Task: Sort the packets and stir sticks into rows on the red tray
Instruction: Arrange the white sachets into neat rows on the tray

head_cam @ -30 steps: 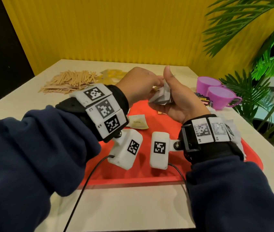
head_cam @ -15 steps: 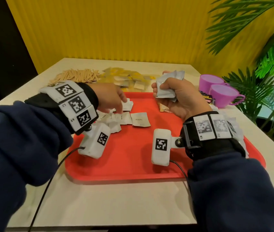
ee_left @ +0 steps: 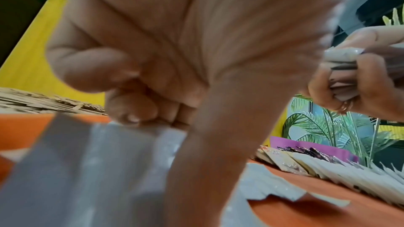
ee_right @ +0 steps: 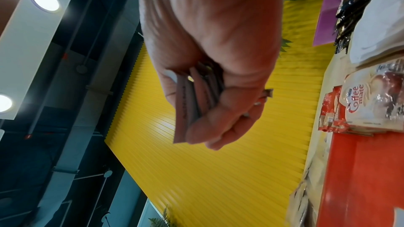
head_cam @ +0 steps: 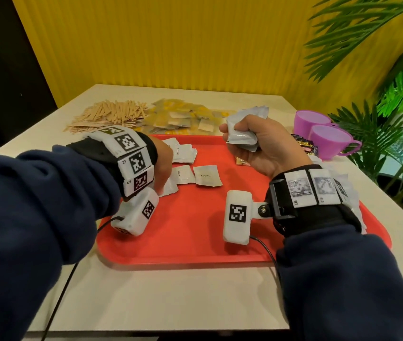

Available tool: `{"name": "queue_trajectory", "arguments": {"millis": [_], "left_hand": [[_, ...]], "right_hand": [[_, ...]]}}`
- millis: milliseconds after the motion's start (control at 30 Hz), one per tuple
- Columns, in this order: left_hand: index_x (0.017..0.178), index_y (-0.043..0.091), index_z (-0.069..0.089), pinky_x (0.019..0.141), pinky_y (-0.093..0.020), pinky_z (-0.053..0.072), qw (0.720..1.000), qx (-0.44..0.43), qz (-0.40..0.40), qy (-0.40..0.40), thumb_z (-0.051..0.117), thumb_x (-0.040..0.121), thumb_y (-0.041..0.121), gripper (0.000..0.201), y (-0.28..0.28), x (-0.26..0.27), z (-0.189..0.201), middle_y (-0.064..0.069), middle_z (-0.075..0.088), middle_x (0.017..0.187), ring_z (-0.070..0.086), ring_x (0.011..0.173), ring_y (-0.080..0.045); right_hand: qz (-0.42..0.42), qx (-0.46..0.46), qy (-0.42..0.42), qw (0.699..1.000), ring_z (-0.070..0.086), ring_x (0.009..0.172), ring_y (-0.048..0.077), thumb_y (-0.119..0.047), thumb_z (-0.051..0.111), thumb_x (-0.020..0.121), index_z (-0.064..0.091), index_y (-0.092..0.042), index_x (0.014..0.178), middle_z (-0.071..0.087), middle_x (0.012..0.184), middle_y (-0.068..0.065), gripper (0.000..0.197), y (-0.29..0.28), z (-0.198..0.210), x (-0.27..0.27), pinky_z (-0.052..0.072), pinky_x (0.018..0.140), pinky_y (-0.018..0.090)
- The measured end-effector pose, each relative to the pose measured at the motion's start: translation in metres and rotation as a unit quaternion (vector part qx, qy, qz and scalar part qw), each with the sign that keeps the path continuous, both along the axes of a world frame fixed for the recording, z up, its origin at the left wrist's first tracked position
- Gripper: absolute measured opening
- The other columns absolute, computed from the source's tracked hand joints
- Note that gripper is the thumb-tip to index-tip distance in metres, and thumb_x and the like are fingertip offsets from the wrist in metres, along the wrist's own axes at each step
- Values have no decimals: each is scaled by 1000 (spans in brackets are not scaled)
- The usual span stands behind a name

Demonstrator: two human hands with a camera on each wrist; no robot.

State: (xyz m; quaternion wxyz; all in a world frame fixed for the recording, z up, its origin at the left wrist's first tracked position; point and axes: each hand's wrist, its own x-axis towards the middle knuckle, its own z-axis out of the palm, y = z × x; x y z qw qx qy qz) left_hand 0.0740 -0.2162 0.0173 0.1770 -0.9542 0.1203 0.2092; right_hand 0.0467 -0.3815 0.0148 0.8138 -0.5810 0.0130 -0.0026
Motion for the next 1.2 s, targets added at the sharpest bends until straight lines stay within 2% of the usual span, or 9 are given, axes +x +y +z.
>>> {"name": "queue_trajectory", "arguments": {"millis": [100,200,400,500,600,767,900,1100,1200], "left_hand": [[115,10,61,52,-17,36,998,-48,-16,-22,68,84,26,35,2,2,1,-2,63,106,57,95,-18],[79,14,65,53,-22,36,965,-249,1,-84,68,82,15,5,7,6,8,2,57,73,54,74,-18],[77,20,68,58,-21,45,704,-665,24,-250,63,82,6,16,-8,3,25,5,62,70,53,62,-10],[80,19,68,66,-20,49,642,-734,25,-221,65,81,7,12,-22,-4,23,3,65,77,60,71,-7],[89,12,69,57,-11,42,634,-758,26,-150,60,84,3,13,-33,-9,19,3,61,75,52,62,0],[84,9,66,57,-19,43,575,-814,76,-23,63,83,14,6,-40,-14,16,1,59,69,55,63,-8],[76,11,59,51,-14,44,592,-804,52,-18,62,82,-6,18,-44,-13,10,-4,55,65,52,50,-5],[86,16,48,43,-15,41,608,-790,76,-28,72,76,0,31,-46,-9,11,-6,53,65,53,51,-12],[88,15,50,41,-14,37,619,-781,78,-25,73,76,2,29,-46,-9,9,-7,52,66,49,49,-12]], "right_hand": [[-5,3,-4,1000,55,64,17,3,39,89,50,-5,96,58,82,14,15,-1,1,0,50,46,20],[-16,1,-7,1000,52,66,20,4,40,89,48,-13,92,54,89,17,19,-2,0,1,50,47,21],[-35,21,3,999,54,66,20,4,41,89,48,-15,95,53,87,14,21,-2,-1,3,52,48,23],[-41,30,-3,999,54,66,20,3,40,89,49,-14,90,52,79,11,19,-1,-1,3,52,48,22],[-45,47,-18,998,52,64,18,2,40,89,48,-13,84,51,74,9,18,-1,1,3,50,47,22],[-67,93,-38,993,51,59,16,-3,39,90,51,-11,97,55,72,8,17,-4,1,5,49,46,21],[-81,89,-32,992,58,57,16,-16,42,94,54,-10,100,61,79,9,15,-4,3,5,48,44,22],[-19,37,-37,998,65,66,14,-61,39,87,59,-16,95,66,78,3,50,-7,3,2,53,57,25],[-3,-2,-49,999,63,59,10,-46,57,79,55,-16,98,64,71,-1,35,-3,2,-1,52,56,23]]}}
